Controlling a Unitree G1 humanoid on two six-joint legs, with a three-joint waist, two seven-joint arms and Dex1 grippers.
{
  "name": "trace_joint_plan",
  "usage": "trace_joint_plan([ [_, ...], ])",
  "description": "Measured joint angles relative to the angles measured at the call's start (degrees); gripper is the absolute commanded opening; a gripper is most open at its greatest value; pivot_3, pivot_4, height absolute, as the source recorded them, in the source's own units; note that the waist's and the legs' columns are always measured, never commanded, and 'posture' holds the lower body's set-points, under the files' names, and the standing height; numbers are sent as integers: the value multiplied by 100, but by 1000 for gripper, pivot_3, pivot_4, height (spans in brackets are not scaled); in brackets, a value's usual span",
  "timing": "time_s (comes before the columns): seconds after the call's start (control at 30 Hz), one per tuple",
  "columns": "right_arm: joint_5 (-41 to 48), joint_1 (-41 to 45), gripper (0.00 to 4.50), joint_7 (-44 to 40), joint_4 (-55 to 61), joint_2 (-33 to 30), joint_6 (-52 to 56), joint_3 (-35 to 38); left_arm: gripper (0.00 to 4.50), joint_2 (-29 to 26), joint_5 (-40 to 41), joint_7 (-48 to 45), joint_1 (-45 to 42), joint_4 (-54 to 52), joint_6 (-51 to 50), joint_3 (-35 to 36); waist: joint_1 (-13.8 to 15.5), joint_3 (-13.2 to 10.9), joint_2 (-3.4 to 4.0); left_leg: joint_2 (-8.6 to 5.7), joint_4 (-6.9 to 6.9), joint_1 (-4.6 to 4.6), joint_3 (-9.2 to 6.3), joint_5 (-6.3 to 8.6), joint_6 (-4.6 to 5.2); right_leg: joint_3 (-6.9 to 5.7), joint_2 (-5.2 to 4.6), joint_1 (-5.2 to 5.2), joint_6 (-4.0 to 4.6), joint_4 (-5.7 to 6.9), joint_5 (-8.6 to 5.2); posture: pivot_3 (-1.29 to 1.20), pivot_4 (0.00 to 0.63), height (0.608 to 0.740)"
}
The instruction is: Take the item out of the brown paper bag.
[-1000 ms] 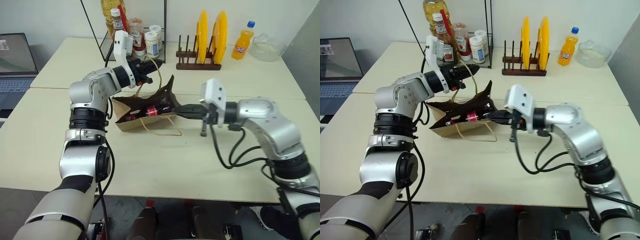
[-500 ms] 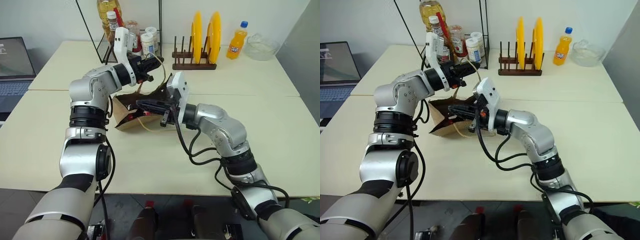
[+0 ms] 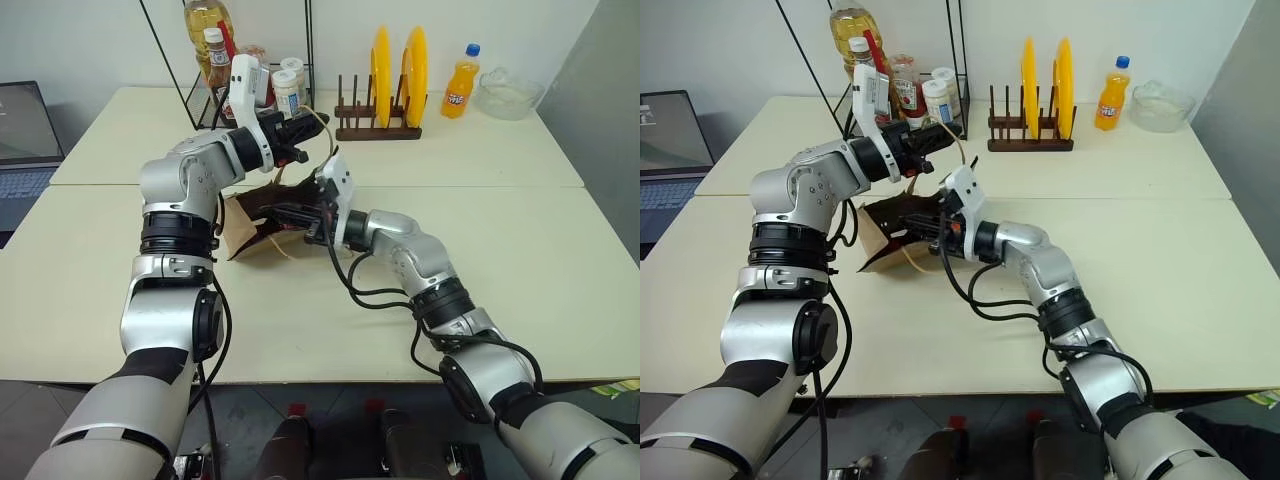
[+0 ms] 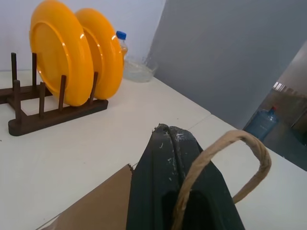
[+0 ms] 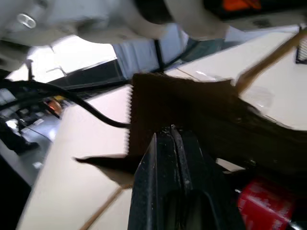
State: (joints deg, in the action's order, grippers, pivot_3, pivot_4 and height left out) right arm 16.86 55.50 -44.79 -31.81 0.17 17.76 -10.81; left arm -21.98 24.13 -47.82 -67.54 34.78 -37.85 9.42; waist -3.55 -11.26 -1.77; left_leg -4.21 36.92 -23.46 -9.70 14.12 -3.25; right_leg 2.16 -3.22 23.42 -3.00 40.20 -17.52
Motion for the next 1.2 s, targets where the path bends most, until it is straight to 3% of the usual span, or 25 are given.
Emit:
trace_joint_plan([
  [0.23, -1211, -3, 32, 302, -228, -234, -403, -740, 0, 3, 1, -9, 0, 3, 60, 0, -2, 0, 0, -5, 4, 0, 15, -1, -1, 15, -4, 10, 0, 13, 0, 0, 150, 740],
  [0.43, -2167, -6, 365, 379, -20, -609, -583, -1335, 0, 21, 2, -18, 0, 5, 61, 0, -1, 0, 0, -4, 7, 0, 17, -10, -6, 16, -4, 16, -1, 32, 1, 0, 150, 740],
  [0.5, -2322, -7, 833, 358, 159, -707, -506, -1411, 0, 21, 3, -21, 0, 5, 62, 0, -1, 0, 0, -4, 7, 0, 16, -18, -14, 15, -4, 19, -1, 41, 1, 0, 150, 740],
  [0.63, -2506, -33, 2218, 208, 728, -986, -129, -1450, 0, 21, 5, -20, 0, 4, 62, 0, 1, 0, 0, -4, 7, 0, 15, -25, -12, 15, -3, 24, -1, 59, 1, 0, 150, 740],
  [0.77, -2490, -140, 2218, -28, 1466, -1209, 594, -1448, 0, 21, 12, -18, 2, 0, 62, 0, -2, 0, 0, 0, 7, 0, 15, -27, -11, 15, 0, 29, -1, 68, 1, 0, 150, 740],
  [0.93, -2236, -192, 2218, 266, 1776, -711, 1571, -1076, 0, 38, 20, -15, 4, -1, 78, 0, -24, 1, 0, 4, 5, 0, 18, -29, -13, 20, -1, 37, 0, 74, 1, 0, 150, 740],
  [1.2, -1959, 430, 2218, 1748, 383, 401, 1903, -58, 0, 145, 31, -7, 4, 4, 109, 0, -84, 1, 0, 2, 4, 0, 21, -30, -14, 21, -3, 43, 10, 80, 7, 0, 150, 740],
])
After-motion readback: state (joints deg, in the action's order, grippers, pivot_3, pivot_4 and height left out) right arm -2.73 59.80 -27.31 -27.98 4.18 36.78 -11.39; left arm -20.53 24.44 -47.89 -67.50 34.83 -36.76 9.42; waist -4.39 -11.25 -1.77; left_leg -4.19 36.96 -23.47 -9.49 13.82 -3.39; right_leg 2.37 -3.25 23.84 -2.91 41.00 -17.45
